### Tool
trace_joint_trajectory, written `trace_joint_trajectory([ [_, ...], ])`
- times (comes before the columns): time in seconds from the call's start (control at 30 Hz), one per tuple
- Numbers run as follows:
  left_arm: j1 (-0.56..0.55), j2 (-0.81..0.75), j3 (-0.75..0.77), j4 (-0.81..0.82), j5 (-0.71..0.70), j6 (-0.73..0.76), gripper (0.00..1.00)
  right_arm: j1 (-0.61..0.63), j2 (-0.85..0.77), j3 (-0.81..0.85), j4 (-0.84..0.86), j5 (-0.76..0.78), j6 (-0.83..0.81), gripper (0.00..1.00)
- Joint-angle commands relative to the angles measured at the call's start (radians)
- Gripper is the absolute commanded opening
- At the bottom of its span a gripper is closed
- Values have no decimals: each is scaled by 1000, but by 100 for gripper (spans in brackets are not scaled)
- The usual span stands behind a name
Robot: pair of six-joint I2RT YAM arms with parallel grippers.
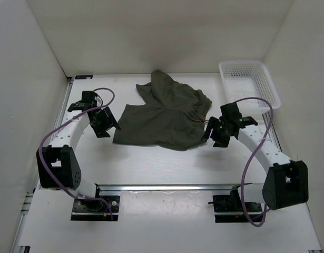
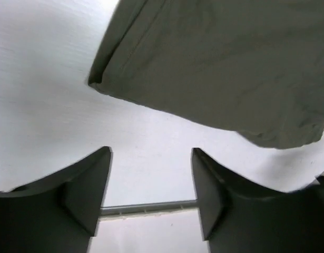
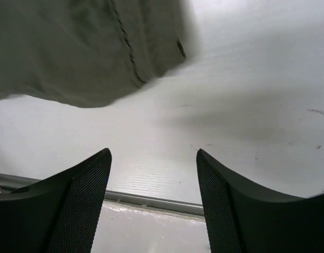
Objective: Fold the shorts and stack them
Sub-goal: Flatten the shorts out
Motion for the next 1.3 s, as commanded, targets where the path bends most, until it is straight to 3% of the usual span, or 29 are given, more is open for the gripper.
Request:
trace_joint_trajectory([
  [0.0,3,-121,65,36,-76,-14,70,-7,-82,129,-4,82,12,71],
  [0.1,3,-121,31,18,-113,-65,48,-7,-82,141,-16,72,-1,71],
  [0.17,3,-108,-7,18,-113,-93,49,-7,-82,120,-16,35,8,71],
  [0.23,-6,-50,-52,30,-102,-114,65,-7,-82,51,14,-43,41,71],
  [0.27,-17,-27,-62,62,-102,-114,82,-7,-82,21,32,-69,58,71],
  [0.3,-17,18,-75,77,-102,-123,87,-7,-82,-40,74,-97,75,73],
  [0.4,-26,90,-85,113,-78,-123,93,-7,-73,-124,172,-184,152,83],
  [0.5,-26,182,-52,145,-78,-123,93,-7,-60,-167,242,-208,206,83],
  [0.6,-35,265,-10,154,-78,-113,77,-7,-5,-167,284,-197,215,83],
  [0.7,-36,325,31,154,-78,-104,44,-16,86,-138,336,-172,215,82],
  [0.73,-36,334,40,154,-78,-103,29,-16,111,-138,353,-172,224,82],
  [0.77,-36,334,40,154,-69,-94,11,-16,136,-124,373,-163,224,80],
  [0.87,-36,334,63,154,-44,-94,10,-16,254,-73,430,-154,224,72],
  [0.97,-36,287,73,154,-23,-94,10,-16,357,26,430,-130,191,37],
  [1.0,-36,271,73,154,-23,-94,10,-16,378,61,386,-114,178,16],
  [1.07,-36,228,123,141,2,-94,10,-16,387,201,331,-53,135,2],
  [1.13,-36,205,230,128,29,-94,10,-40,400,326,246,-28,102,0],
  [1.27,-25,196,497,47,79,-103,10,-85,514,805,13,-48,-36,0],
])
